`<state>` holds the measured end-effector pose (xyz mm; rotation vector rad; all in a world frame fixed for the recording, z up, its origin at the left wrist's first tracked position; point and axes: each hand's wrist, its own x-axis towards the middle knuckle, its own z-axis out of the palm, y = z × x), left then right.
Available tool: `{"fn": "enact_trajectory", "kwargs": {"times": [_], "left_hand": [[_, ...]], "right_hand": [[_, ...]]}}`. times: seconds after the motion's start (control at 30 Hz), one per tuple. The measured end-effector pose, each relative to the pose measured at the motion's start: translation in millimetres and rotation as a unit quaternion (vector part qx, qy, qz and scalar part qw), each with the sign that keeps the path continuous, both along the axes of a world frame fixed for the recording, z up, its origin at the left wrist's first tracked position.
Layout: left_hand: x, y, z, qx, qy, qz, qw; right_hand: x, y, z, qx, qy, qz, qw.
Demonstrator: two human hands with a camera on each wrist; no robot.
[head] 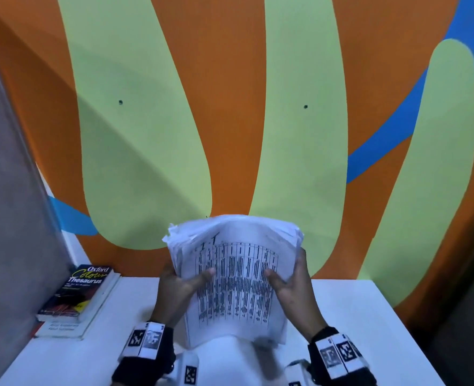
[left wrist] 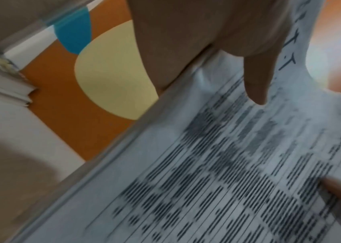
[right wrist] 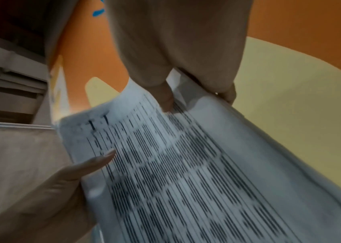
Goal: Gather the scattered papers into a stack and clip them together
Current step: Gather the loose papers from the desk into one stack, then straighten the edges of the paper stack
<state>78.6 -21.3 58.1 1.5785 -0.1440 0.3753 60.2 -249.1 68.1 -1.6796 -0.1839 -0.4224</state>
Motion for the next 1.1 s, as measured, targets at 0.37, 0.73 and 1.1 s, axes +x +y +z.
{"fn": "enact_trajectory", "kwargs": {"times": [0.37,0.73,1.1], "left_hand": [[-9,-10,13,0.048,0.003,-0.011,0.999],[-1,-23,41,0.103,-0.002,-0.102,0.99],[5,11,44,0.248,0.038,0.004,0.968]], "right_hand": [[-1,-10,-11,-0.011,0.023,-0.006,1.0],[-1,-22,97,-0.448,-0.182,-0.123,0.866],[23,-47,110,-0.182,-0.097,0.052,0.977]]}}
